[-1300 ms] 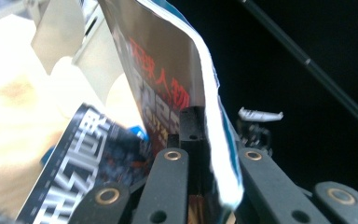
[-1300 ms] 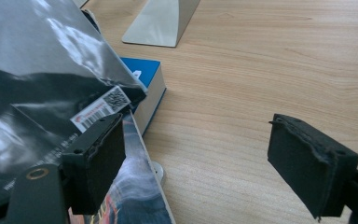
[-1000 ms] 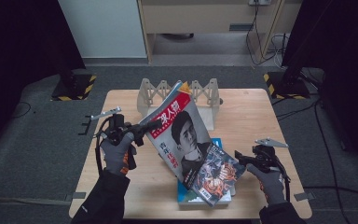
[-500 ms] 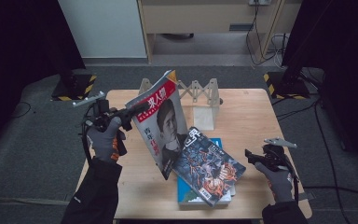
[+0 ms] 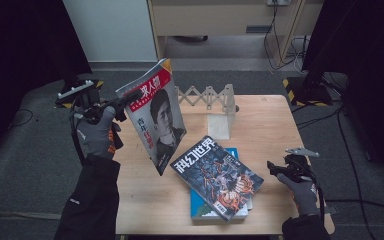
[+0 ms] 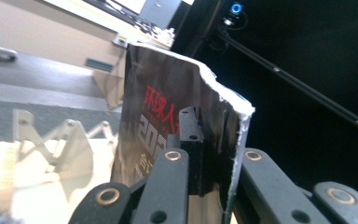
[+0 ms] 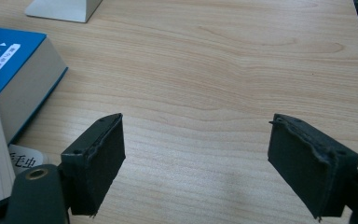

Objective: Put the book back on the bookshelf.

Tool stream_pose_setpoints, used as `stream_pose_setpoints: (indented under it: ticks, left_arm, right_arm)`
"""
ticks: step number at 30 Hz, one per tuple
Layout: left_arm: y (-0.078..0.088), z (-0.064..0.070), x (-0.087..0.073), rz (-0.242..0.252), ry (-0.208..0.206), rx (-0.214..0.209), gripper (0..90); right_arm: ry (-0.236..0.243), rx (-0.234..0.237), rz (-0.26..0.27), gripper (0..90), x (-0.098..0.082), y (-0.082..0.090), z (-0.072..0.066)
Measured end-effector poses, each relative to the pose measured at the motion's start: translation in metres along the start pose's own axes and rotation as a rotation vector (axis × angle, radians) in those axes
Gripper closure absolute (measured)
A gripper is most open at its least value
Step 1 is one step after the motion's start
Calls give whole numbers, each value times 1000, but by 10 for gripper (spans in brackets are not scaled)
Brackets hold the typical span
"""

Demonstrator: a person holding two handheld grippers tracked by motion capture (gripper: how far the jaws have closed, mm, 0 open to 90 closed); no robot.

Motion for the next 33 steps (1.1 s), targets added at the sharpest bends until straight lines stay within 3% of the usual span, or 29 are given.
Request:
stream_pose_setpoints:
  ticks: [1, 9, 11, 15, 20, 21, 27, 33]
  left_arm:
    - [0, 0, 0, 0, 0, 0, 857]
    - [-8, -2, 14, -18, -125, 128, 858]
    - [-9, -2, 16, -17, -126, 131, 858]
    - [-16, -4, 25, 3, -168, 189, 858]
    - [-27, -6, 30, 33, -199, 223, 858]
    - [-32, -7, 31, 44, -220, 249, 858]
    - [-51, -21, 27, 64, -228, 312, 858]
    - [-69, -36, 20, 80, -216, 337, 857]
  right_arm:
    - [0, 0, 0, 188, 0, 0, 0]
    - [13, -4, -8, 188, -1, -3, 0]
    - [16, -8, -10, 188, -1, -4, 1]
    - [21, -9, -14, 188, -1, -5, 1]
    - [23, -5, -13, 189, -1, -6, -1]
    - [33, -4, -16, 189, -1, -7, -1]
    - [56, -1, -18, 189, 0, -10, -4]
    - [61, 0, -18, 189, 1, -11, -4]
Point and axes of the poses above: each handheld gripper's, and its own axes: y roughly backward along the jaws, x roughly out of its top, z roughly to its right, the point moved 1 cm from there along -y, roughly forward along the jaws, and after that the axes turned 6 degrees about z, right-handed, at the moved point
